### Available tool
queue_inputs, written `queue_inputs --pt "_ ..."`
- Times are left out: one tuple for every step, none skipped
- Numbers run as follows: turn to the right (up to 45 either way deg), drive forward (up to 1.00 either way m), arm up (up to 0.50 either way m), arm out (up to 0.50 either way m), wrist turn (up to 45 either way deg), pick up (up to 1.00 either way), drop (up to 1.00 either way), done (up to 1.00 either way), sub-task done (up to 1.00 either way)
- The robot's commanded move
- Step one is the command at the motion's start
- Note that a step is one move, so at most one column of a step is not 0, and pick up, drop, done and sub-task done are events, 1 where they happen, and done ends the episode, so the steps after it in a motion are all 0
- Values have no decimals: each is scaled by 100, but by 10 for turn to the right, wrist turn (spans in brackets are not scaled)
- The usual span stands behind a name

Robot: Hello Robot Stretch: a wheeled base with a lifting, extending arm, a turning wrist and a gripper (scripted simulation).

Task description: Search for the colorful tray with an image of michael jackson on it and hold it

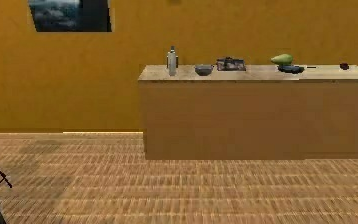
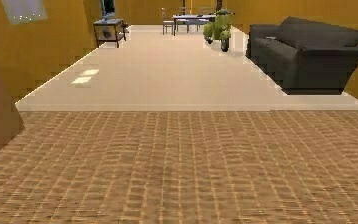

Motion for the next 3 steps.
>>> queue_inputs --pt "0 100 0 0 0 0 0 0 0" --pt "0 25 0 0 0 0 0 0 0" --pt "-450 0 0 0 0 0 0 0 0"
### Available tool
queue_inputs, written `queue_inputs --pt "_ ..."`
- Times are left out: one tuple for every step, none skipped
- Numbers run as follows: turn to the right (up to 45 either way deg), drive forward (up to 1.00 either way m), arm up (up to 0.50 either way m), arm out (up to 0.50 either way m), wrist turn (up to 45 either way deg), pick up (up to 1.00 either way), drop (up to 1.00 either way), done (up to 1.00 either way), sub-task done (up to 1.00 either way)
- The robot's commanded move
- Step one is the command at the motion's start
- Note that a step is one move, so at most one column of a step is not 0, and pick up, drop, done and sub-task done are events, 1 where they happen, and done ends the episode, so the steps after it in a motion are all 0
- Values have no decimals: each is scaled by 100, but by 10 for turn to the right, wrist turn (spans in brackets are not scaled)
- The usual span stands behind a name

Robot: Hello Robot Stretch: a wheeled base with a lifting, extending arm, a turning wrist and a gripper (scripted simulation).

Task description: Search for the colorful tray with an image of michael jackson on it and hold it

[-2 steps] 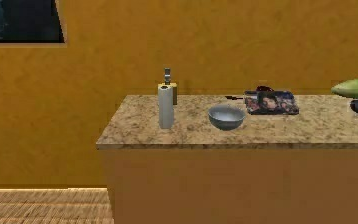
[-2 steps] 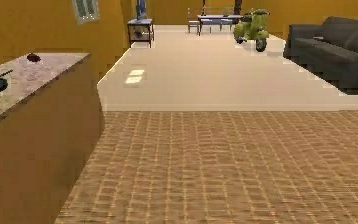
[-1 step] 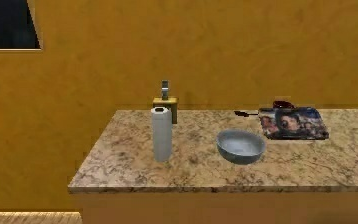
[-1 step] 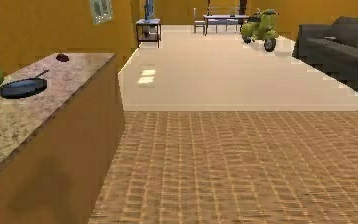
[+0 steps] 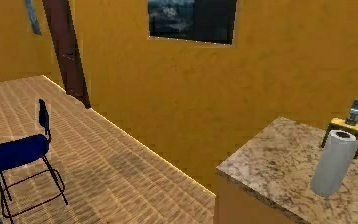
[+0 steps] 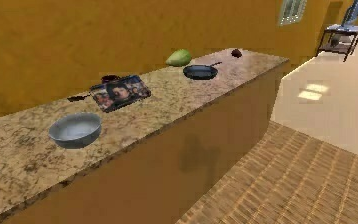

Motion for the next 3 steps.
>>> queue_inputs --pt "-120 0 0 0 0 0 0 0 0" --pt "450 0 0 0 0 0 0 0 0" --pt "450 0 0 0 0 0 0 0 0"
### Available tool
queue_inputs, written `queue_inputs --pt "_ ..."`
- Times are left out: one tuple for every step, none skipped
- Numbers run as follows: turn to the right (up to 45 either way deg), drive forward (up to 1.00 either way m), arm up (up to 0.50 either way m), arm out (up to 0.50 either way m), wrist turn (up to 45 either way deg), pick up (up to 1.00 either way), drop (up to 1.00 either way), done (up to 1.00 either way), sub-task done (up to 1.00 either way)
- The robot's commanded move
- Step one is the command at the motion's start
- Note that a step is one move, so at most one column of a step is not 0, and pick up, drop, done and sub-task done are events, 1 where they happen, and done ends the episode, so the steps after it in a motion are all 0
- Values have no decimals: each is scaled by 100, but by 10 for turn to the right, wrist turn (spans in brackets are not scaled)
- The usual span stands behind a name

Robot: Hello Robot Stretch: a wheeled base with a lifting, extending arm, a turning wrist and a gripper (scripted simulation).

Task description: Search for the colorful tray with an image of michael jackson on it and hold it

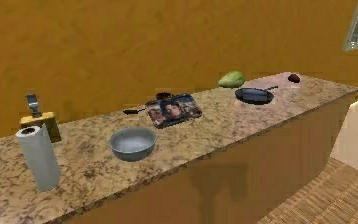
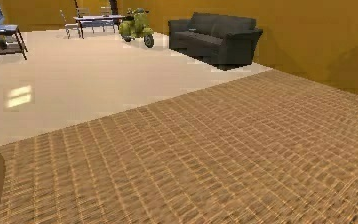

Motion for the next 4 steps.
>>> queue_inputs --pt "120 0 0 0 0 0 0 0 0" --pt "0 45 0 0 0 0 0 0 0" --pt "-450 0 0 0 0 0 0 0 0" --pt "-450 0 0 0 0 0 0 0 0"
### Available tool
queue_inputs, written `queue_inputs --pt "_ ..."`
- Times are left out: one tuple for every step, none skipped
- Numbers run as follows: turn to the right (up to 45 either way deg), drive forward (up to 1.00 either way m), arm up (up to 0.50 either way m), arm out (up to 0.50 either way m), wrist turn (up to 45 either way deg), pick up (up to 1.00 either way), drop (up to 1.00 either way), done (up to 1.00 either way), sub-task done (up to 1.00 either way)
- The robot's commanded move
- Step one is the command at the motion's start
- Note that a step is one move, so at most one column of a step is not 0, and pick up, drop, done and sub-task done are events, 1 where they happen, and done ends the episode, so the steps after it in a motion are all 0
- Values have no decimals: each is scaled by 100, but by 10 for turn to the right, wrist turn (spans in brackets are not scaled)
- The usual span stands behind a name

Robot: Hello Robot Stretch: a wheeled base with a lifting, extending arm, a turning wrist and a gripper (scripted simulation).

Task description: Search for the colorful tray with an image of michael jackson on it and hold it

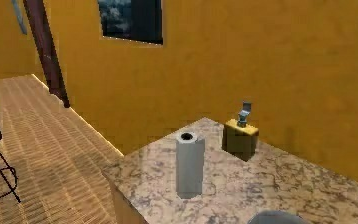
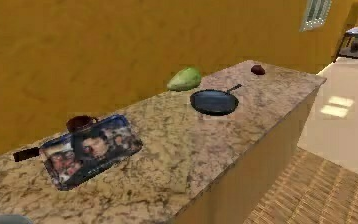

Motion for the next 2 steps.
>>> queue_inputs --pt "-180 0 0 0 0 0 0 0 0" --pt "0 0 50 0 0 0 0 0 0"
